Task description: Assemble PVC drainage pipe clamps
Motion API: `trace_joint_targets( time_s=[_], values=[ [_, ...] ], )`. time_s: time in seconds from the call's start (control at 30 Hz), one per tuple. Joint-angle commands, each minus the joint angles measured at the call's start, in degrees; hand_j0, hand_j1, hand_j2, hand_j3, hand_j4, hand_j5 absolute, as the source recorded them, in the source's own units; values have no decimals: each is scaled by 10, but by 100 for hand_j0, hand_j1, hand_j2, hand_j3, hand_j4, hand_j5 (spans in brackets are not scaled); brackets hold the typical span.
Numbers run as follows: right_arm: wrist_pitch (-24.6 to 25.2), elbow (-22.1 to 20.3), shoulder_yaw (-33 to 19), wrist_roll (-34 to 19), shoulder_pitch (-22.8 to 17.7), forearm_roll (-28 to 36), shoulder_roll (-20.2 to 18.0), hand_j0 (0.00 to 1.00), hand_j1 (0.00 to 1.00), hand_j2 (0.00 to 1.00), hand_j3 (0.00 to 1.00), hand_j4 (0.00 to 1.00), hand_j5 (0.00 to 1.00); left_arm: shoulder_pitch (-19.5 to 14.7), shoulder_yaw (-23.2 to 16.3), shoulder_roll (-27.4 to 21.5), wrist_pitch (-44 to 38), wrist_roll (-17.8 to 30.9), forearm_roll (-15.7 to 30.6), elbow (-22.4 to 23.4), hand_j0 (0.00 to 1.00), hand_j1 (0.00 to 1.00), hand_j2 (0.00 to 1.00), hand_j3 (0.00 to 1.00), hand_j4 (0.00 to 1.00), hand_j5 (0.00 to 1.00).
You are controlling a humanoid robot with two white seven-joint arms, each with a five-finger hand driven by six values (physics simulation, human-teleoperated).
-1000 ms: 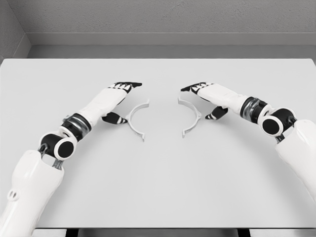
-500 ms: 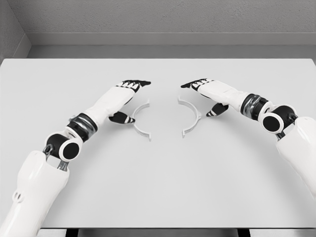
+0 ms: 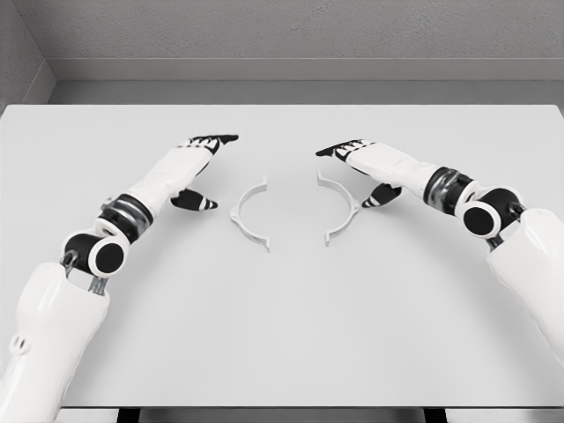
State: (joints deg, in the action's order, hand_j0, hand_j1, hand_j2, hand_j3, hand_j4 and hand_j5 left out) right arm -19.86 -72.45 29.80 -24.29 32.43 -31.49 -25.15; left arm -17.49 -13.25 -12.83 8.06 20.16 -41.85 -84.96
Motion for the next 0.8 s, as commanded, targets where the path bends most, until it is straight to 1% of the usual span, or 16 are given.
trace_joint_targets(
  time_s=[0.0,0.17,0.43,0.47,0.57,0.63,0.77],
  values=[
    [1,-1,0,0,0,3,2,100,100,100,100,100,100,0,-2,3,-1,0,1,15,100,100,100,100,100,100],
    [0,-1,2,-1,1,4,3,100,100,100,100,100,100,0,-21,9,1,-1,2,9,100,100,100,100,100,100],
    [-1,-2,3,-1,1,6,3,100,100,100,100,100,100,0,-24,23,1,-1,1,7,100,100,100,100,100,100],
    [-1,-2,3,-2,0,6,13,100,100,100,100,100,100,0,-24,25,0,-1,-3,7,100,100,100,100,100,100],
    [-2,-2,3,-2,0,6,13,100,100,100,100,100,100,0,-24,35,0,-1,-15,5,100,100,100,100,100,100],
    [-1,-16,3,-2,-3,6,13,100,100,100,100,100,100,-1,-24,39,0,-1,-16,5,100,100,100,100,100,100],
    [-1,-17,3,-2,-2,6,13,100,100,100,100,100,100,-1,-24,47,0,-1,-23,4,100,100,100,100,100,100]
  ],
)
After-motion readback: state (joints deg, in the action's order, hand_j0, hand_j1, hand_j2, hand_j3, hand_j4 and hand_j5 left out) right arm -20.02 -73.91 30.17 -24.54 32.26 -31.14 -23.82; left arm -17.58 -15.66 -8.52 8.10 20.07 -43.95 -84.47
